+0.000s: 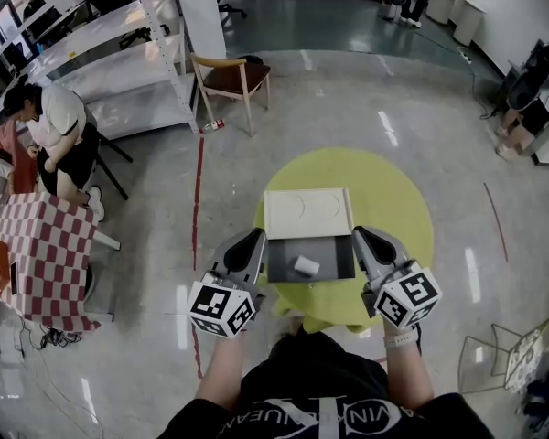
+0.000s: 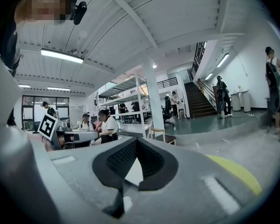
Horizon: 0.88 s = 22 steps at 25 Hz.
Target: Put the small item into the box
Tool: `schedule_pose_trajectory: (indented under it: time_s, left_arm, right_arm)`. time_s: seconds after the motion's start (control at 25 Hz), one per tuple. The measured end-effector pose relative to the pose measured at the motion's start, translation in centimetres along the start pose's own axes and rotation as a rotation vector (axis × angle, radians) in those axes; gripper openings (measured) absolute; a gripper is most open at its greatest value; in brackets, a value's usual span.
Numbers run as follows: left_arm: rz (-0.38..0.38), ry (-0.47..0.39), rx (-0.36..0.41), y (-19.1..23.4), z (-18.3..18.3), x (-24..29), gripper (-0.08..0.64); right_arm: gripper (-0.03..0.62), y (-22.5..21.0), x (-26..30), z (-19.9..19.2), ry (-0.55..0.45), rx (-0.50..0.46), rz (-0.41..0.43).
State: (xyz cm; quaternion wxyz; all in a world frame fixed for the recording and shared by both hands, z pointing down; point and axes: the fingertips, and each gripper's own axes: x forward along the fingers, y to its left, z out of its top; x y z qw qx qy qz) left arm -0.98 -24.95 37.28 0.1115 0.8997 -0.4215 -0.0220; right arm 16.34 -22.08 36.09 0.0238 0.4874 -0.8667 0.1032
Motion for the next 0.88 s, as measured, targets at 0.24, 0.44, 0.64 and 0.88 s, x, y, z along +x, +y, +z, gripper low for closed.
schedule_pose_trajectory:
  time_s: [0.24,0.44,0.64,0.88]
  left_arm:
    - [-0.008,-0.002,-0.006,0.0,-0.1,0.1,0.02]
    - [-0.012,-0.002,-0.012,0.0,-0.3,0.2,0.02]
    - [-0.006,-0.005,-0.028,0.4,-0.5,0.1,0.02]
    - [0.002,0.001,-0.038,1.1,-1.0,0.5,0.02]
  right_arm:
    - [0.006,0.2,-0.1,-0.2,0.01,-0.009,-0.001]
    - [0.006,0.3,-0.2,-0.4,0.016,-0.012,0.003]
    - [0.006,0.6,0.0,-0.8,0.028,-0.013,0.011]
    - [0.006,0.5,0.3,-1.6,0.05,-0.014,0.017]
